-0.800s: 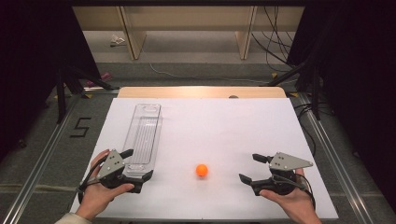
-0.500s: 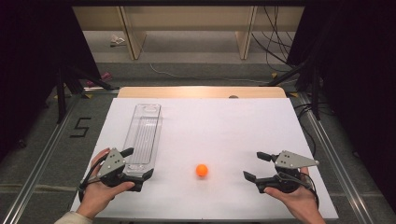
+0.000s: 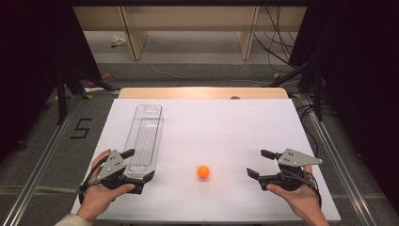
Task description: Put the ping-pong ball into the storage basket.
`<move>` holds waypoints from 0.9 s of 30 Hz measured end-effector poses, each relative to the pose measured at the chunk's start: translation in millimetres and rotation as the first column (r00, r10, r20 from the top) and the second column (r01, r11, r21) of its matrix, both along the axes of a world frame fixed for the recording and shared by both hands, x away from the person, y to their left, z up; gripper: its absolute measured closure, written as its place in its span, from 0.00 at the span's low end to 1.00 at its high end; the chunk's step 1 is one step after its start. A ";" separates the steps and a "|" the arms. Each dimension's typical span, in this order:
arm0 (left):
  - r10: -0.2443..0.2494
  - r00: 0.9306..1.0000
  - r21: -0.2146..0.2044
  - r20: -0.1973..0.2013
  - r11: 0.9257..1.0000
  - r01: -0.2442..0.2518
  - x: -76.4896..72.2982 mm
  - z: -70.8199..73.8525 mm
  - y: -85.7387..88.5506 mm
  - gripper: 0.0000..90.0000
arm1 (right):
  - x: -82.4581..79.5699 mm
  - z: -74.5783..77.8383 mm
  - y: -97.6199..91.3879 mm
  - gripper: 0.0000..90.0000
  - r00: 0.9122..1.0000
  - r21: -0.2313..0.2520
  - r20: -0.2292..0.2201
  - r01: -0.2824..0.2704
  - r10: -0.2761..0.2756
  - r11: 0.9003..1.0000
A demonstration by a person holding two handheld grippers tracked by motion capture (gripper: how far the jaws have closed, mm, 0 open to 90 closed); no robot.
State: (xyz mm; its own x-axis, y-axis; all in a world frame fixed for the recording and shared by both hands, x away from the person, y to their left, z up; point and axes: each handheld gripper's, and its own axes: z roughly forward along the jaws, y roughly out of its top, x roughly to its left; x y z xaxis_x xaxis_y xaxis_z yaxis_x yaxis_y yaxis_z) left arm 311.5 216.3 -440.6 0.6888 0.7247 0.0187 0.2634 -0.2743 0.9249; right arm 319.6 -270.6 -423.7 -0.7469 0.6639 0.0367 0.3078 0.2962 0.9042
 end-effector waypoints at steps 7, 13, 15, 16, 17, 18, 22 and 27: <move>0.000 1.000 -0.002 -0.002 1.000 0.000 2.3 -1.2 -0.1 0.00 | 4.5 -1.9 2.4 0.18 1.000 0.004 -0.006 -0.002 0.002 1.000; -0.001 1.000 0.001 -0.001 1.000 0.001 2.4 -1.2 -1.0 0.00 | 11.6 -3.2 13.2 0.18 1.000 -0.007 -0.006 -0.022 0.022 1.000; 0.000 1.000 0.001 -0.002 1.000 0.000 2.3 -1.7 -1.3 0.00 | 13.0 -3.5 16.9 0.18 1.000 -0.010 -0.006 -0.027 0.027 1.000; 0.000 1.000 0.001 -0.002 1.000 0.000 2.3 -1.7 -1.3 0.00 | 13.8 -3.6 18.4 0.18 1.000 -0.013 -0.006 -0.030 0.030 0.999; 0.001 1.000 0.002 0.000 1.000 -0.001 2.5 -1.8 -1.4 0.00 | 13.8 -3.6 18.4 0.18 1.000 -0.013 -0.006 -0.030 0.030 0.999; 0.000 1.000 0.002 -0.001 1.000 0.000 2.6 -1.9 -1.4 0.00 | 14.4 -3.7 19.8 0.18 0.999 -0.013 -0.007 -0.032 0.032 0.999; 0.000 1.000 0.004 -0.002 1.000 0.000 2.5 -1.9 -1.6 0.00 | 18.8 -5.1 26.3 0.18 0.999 -0.016 -0.009 -0.034 0.034 0.999; 0.003 1.000 0.004 0.001 1.000 -0.003 2.3 -1.7 -1.0 0.00 | 22.2 -5.6 33.9 0.18 0.999 -0.023 -0.012 -0.036 0.036 0.999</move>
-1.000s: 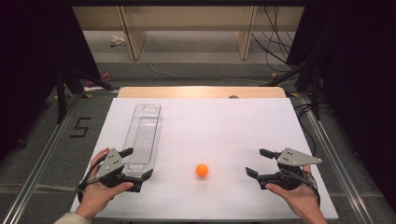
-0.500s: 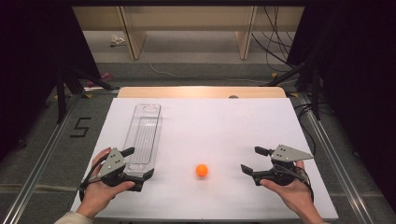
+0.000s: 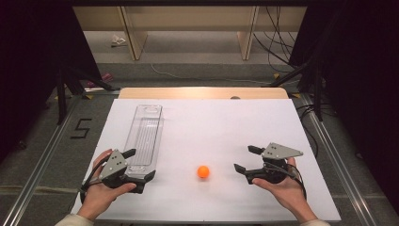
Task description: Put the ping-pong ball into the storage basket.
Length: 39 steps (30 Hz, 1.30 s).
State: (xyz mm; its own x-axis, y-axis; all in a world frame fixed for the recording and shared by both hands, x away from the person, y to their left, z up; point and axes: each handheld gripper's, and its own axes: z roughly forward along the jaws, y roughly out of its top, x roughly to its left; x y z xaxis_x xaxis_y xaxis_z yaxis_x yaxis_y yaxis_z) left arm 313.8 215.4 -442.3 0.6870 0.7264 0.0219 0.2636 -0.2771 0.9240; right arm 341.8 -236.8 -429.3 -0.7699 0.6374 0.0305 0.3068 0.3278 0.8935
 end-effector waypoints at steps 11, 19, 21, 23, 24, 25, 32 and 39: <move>0.000 1.000 0.003 0.001 1.000 0.000 -0.5 0.6 0.2 0.00 | 4.5 -2.3 18.1 0.18 1.000 -0.028 -0.013 -0.007 0.007 1.000; -0.001 1.000 0.007 0.001 1.000 0.001 -0.7 0.5 0.0 0.00 | 7.9 -5.1 32.5 0.18 0.999 -0.047 -0.021 -0.033 0.032 0.998; -0.001 1.000 0.006 0.002 1.000 0.001 -0.7 0.6 0.1 0.00 | 8.5 -5.4 34.4 0.18 0.999 -0.050 -0.021 -0.037 0.036 0.998; 0.000 1.000 0.004 0.002 1.000 0.000 -0.8 0.8 0.1 0.00 | 10.3 -6.6 39.7 0.18 0.999 -0.052 -0.026 -0.046 0.044 0.998; -0.001 1.000 0.005 0.002 1.000 0.001 -0.8 0.8 0.2 0.00 | 10.3 -6.6 39.7 0.18 0.999 -0.052 -0.026 -0.046 0.044 0.998; -0.001 1.000 0.005 0.002 1.000 0.001 -0.8 0.7 0.2 0.00 | 11.2 -7.2 43.1 0.18 0.998 -0.056 -0.027 -0.049 0.048 0.997; -0.001 1.000 0.006 0.003 1.000 0.001 -0.7 0.7 0.3 0.00 | 14.1 -10.3 57.3 0.18 0.996 -0.067 -0.042 -0.079 0.077 0.995; -0.001 1.000 0.006 0.002 1.000 0.001 -0.8 0.4 0.3 0.00 | 16.4 -13.8 68.7 0.18 0.993 -0.083 -0.057 -0.105 0.100 0.991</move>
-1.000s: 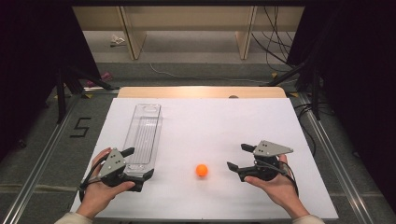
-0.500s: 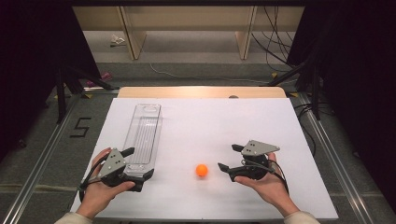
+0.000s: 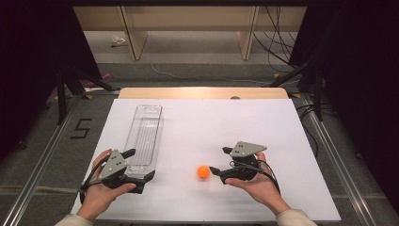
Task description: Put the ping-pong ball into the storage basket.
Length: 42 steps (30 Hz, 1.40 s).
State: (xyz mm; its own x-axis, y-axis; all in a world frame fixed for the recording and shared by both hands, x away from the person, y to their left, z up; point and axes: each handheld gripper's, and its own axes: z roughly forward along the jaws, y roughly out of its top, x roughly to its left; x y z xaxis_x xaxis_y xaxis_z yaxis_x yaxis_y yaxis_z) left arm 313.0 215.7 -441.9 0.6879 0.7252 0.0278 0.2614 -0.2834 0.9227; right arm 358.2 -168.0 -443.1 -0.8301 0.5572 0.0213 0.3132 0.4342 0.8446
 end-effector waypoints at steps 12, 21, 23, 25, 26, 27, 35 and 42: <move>-0.001 1.000 0.000 0.003 1.000 0.001 -0.1 0.2 -0.1 0.00 | 2.5 -10.3 20.6 0.18 0.998 -0.050 -0.042 -0.040 0.038 0.998; 0.001 1.000 -0.001 0.002 1.000 -0.001 -0.3 0.2 0.1 0.01 | 2.5 -16.9 30.9 0.19 0.996 -0.080 -0.064 -0.073 0.068 0.994; 0.001 1.000 -0.001 0.002 1.000 -0.001 -0.3 0.3 0.2 0.01 | 2.7 -17.9 32.8 0.19 0.995 -0.085 -0.069 -0.078 0.072 0.993; 0.002 1.000 -0.001 0.003 1.000 -0.002 -0.4 0.5 0.4 0.01 | 3.0 -18.9 34.5 0.19 0.995 -0.087 -0.071 -0.082 0.076 0.993; 0.002 1.000 -0.001 0.003 1.000 -0.002 -0.4 0.5 0.4 0.01 | 3.0 -19.4 35.3 0.19 0.994 -0.091 -0.074 -0.084 0.077 0.992; 0.002 1.000 -0.002 0.003 1.000 -0.002 -0.4 0.5 0.4 0.01 | 2.7 -20.4 36.8 0.19 0.994 -0.096 -0.076 -0.088 0.081 0.991; 0.002 1.000 -0.002 0.003 1.000 -0.002 -0.4 0.5 0.5 0.01 | 3.0 -23.7 41.7 0.19 0.992 -0.113 -0.087 -0.100 0.090 0.989; 0.002 1.000 -0.003 0.004 1.000 -0.002 -0.4 0.6 0.6 0.01 | 4.5 -27.6 46.0 0.20 0.991 -0.132 -0.101 -0.106 0.093 0.986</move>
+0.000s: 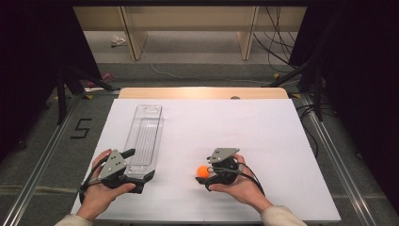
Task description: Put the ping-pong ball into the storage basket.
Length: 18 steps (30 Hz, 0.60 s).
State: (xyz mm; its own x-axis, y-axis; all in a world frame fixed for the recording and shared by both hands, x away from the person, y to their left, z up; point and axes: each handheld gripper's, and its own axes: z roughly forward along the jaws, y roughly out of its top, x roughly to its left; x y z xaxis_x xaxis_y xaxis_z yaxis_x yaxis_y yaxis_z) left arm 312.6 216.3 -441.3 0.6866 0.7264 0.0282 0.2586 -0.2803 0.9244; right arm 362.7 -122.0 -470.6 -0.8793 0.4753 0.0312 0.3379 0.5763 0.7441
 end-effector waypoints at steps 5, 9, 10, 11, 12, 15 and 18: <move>0.000 1.000 -0.002 0.000 1.000 0.000 0.0 0.2 0.1 0.01 | 1.8 -2.9 2.3 0.21 1.000 -0.008 -0.010 -0.003 0.003 1.000; 0.000 1.000 -0.002 0.000 1.000 0.000 -0.1 0.1 0.2 0.01 | 2.7 -4.3 3.3 0.21 1.000 -0.016 -0.015 -0.003 0.003 1.000; 0.000 1.000 -0.002 0.000 1.000 0.000 0.0 0.1 0.2 0.01 | 2.7 -4.3 3.3 0.21 1.000 -0.016 -0.015 -0.003 0.003 1.000; 0.000 1.000 -0.003 0.000 1.000 0.000 0.0 0.1 0.2 0.01 | 2.8 -4.4 3.3 0.21 1.000 -0.018 -0.015 -0.002 0.002 1.000; 0.000 1.000 -0.004 -0.001 1.000 0.000 0.0 0.1 0.1 0.01 | 3.0 -4.6 3.2 0.21 1.000 -0.019 -0.014 -0.002 0.001 1.000; -0.001 1.000 -0.001 0.000 1.000 0.001 0.1 0.0 0.1 0.01 | 3.7 -5.0 3.1 0.21 1.000 -0.020 -0.015 -0.001 0.001 1.000; 0.000 1.000 -0.002 0.000 1.000 0.000 0.1 0.1 0.1 0.01 | 4.2 -5.6 3.5 0.22 1.000 -0.024 -0.018 -0.001 0.000 1.000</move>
State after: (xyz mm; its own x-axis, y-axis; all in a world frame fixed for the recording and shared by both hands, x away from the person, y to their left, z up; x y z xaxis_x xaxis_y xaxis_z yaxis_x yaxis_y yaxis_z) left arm 312.7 216.3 -441.2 0.6864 0.7268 0.0267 0.2588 -0.2784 0.9249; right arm 366.9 -118.5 -476.3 -0.8788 0.4758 0.0360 0.3513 0.5940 0.7237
